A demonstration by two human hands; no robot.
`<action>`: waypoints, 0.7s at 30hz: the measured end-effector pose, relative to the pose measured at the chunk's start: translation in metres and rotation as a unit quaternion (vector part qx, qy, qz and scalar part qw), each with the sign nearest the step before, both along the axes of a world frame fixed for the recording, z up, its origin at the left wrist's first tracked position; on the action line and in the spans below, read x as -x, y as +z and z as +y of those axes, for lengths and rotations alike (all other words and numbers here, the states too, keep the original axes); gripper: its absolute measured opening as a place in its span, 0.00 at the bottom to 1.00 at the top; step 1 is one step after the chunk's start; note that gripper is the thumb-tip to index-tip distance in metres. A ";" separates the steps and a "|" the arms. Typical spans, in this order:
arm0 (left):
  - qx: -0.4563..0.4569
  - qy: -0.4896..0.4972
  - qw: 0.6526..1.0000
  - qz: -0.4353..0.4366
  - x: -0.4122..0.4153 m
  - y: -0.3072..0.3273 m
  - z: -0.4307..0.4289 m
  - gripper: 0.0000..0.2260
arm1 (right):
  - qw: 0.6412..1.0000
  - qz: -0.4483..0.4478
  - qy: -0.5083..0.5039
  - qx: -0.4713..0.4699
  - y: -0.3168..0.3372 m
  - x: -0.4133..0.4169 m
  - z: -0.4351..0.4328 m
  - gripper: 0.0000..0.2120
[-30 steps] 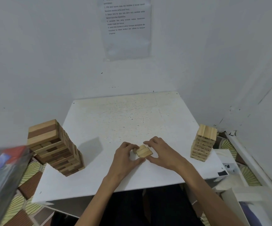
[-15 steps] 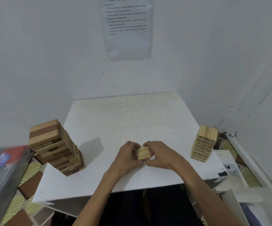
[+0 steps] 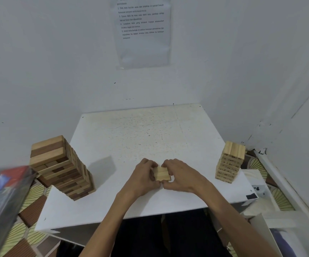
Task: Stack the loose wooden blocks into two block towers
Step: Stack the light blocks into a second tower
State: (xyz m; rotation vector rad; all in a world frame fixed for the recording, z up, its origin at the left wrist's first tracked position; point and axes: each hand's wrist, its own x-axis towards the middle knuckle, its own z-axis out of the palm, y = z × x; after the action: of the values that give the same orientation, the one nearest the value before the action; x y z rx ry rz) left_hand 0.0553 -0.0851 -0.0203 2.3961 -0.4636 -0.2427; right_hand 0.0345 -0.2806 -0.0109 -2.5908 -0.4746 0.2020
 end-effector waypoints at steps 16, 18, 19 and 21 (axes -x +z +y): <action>-0.096 -0.073 0.993 0.015 -0.013 0.011 0.007 0.19 | 0.998 0.050 0.012 -0.025 0.004 -0.005 -0.011 0.22; -0.094 -0.071 0.993 0.014 -0.013 0.012 0.007 0.20 | 0.997 0.068 0.017 -0.021 0.006 -0.007 -0.014 0.24; -0.095 -0.069 0.993 0.015 -0.013 0.012 0.007 0.20 | 0.997 0.070 0.018 -0.016 0.007 -0.009 -0.014 0.24; -0.097 -0.067 0.993 0.017 -0.012 0.012 0.005 0.21 | 0.997 0.071 0.019 -0.012 0.007 -0.010 -0.015 0.23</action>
State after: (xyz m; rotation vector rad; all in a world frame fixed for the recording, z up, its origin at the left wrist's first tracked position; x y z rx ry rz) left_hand 0.0668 -0.0804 -0.0086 2.5468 -0.6103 -0.4051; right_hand 0.0446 -0.2957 -0.0034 -2.5231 -0.4724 0.3880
